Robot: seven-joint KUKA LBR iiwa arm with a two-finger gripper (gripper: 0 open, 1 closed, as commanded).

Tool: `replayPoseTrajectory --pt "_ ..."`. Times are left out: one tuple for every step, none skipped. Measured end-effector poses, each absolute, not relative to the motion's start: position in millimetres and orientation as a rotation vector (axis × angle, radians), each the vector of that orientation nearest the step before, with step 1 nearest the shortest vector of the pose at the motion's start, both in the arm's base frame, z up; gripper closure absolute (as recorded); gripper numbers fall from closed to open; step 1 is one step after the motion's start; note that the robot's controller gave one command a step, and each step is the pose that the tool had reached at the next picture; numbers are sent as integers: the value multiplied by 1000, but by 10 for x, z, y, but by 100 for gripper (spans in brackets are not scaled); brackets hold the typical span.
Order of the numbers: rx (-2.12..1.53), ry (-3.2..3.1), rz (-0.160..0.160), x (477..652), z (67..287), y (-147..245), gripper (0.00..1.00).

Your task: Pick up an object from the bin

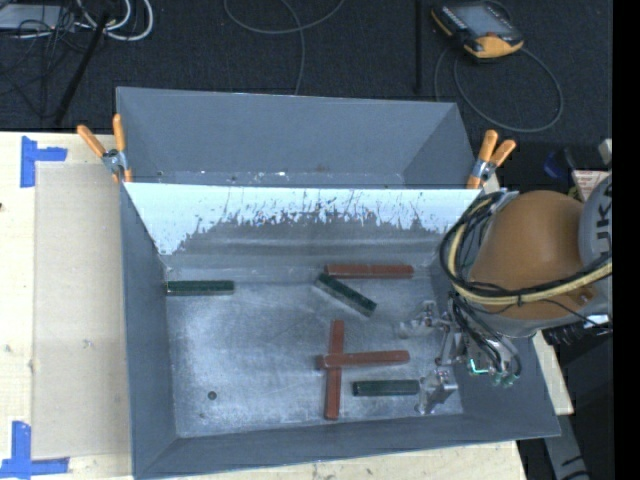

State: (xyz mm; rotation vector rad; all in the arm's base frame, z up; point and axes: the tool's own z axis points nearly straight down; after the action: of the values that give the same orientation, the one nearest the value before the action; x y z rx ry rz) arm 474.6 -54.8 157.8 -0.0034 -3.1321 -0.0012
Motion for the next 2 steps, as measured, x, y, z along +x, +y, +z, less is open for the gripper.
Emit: replayPoseTrajectory --pt "0 -3139 0 4764 1611 -547 0" --pt "-101 -3141 0 4915 724 -859 100"
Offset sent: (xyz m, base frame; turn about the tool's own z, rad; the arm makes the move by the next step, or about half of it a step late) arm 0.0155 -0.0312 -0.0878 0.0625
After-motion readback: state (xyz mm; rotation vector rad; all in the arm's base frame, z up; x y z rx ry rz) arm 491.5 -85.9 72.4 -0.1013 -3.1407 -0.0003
